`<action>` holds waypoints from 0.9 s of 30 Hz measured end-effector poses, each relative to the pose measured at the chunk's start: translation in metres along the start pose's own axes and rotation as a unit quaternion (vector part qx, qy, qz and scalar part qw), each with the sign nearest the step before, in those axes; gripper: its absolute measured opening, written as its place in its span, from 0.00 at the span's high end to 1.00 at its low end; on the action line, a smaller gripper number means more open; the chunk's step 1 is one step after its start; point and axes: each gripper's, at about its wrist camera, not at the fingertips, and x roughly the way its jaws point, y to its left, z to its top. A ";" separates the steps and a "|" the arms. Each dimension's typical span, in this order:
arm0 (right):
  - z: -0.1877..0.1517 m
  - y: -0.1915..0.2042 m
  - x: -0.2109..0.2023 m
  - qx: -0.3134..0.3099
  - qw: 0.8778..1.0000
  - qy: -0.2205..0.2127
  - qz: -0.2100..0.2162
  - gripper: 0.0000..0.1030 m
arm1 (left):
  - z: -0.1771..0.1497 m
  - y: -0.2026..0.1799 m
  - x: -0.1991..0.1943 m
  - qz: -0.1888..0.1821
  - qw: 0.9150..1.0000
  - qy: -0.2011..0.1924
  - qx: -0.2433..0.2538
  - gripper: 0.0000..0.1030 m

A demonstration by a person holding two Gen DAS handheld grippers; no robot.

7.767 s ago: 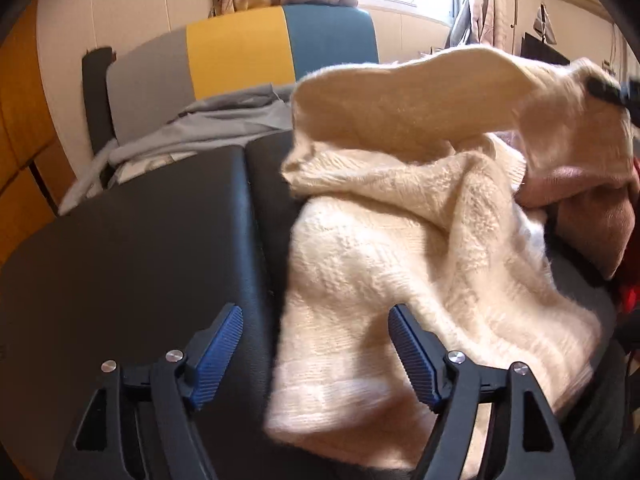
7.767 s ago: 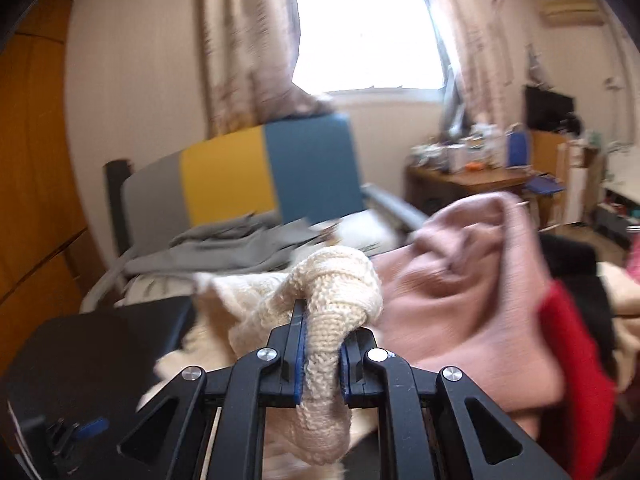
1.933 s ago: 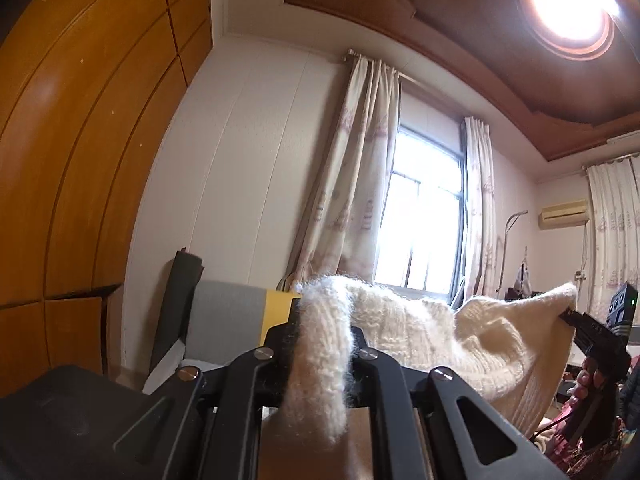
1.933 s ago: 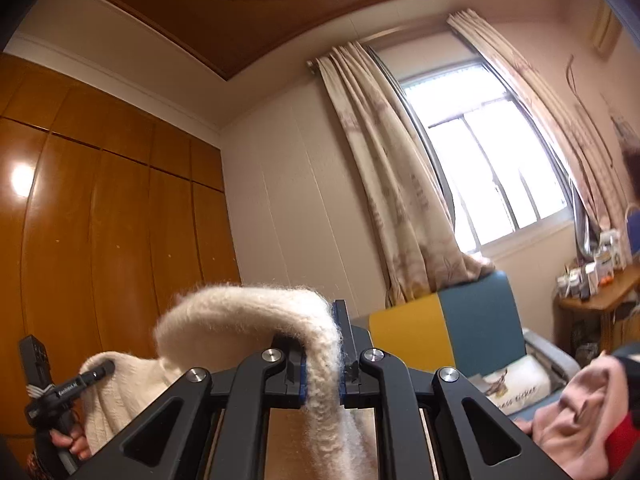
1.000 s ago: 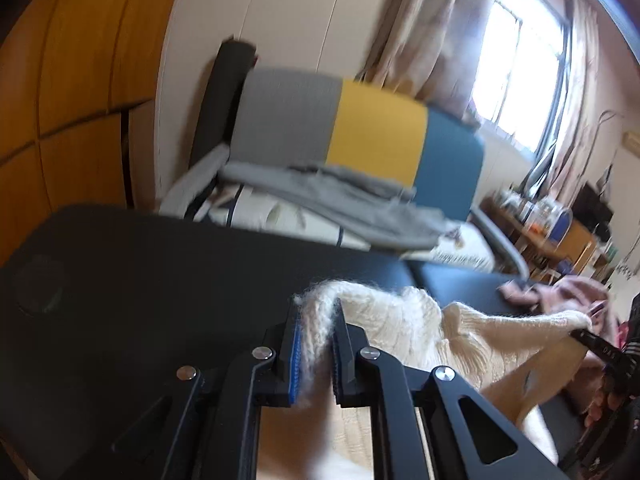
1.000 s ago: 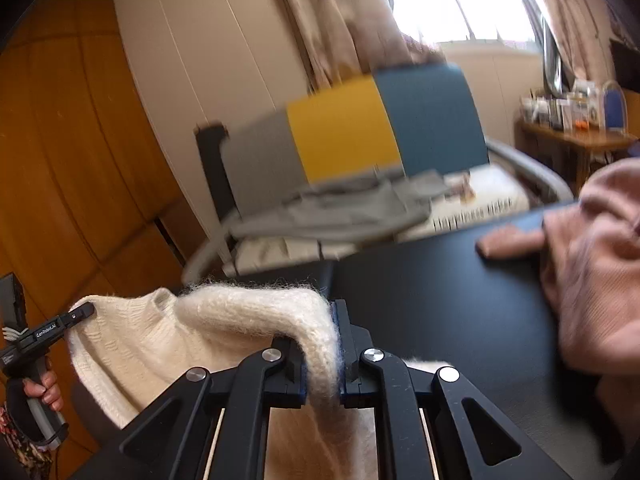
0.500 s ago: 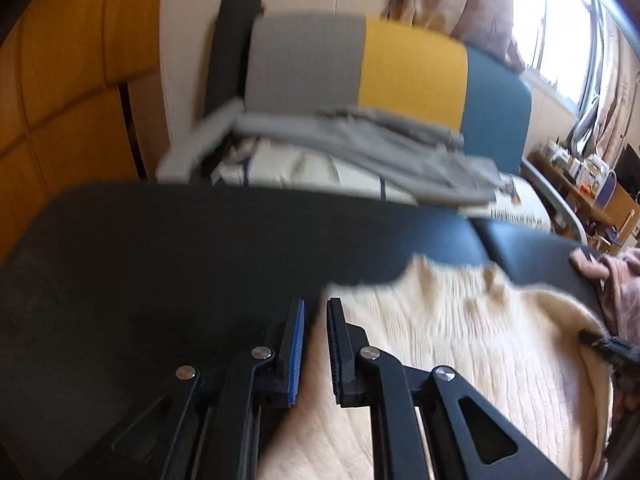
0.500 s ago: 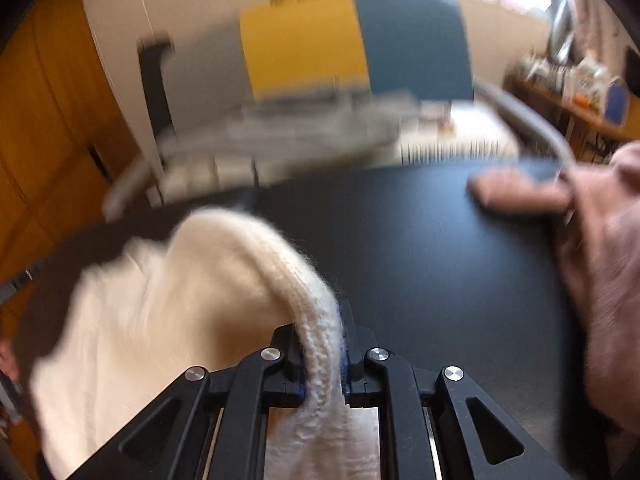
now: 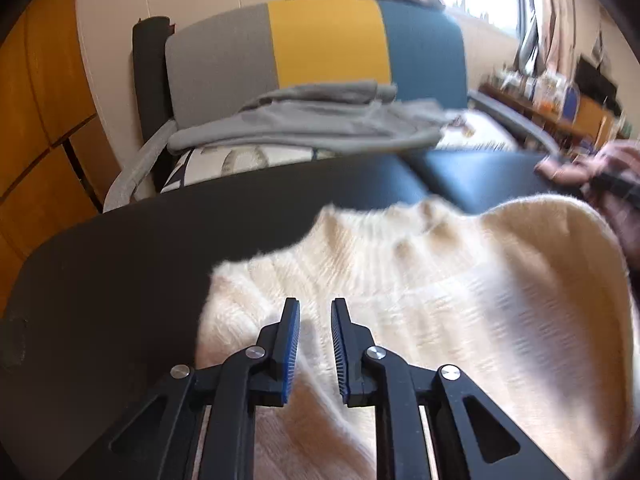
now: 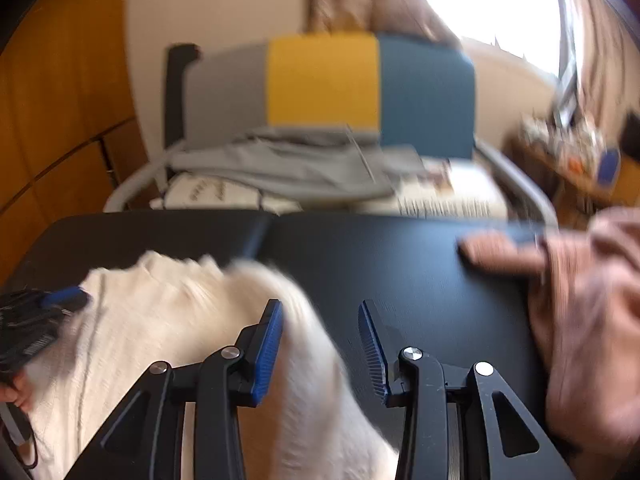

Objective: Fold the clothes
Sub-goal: 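Lay the sweater flat on the bench and open both grippers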

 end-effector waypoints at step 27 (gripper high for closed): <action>0.033 0.082 0.189 -0.086 0.990 0.106 0.018 0.85 | 0.032 0.032 0.060 0.046 0.998 -0.001 -0.043 0.80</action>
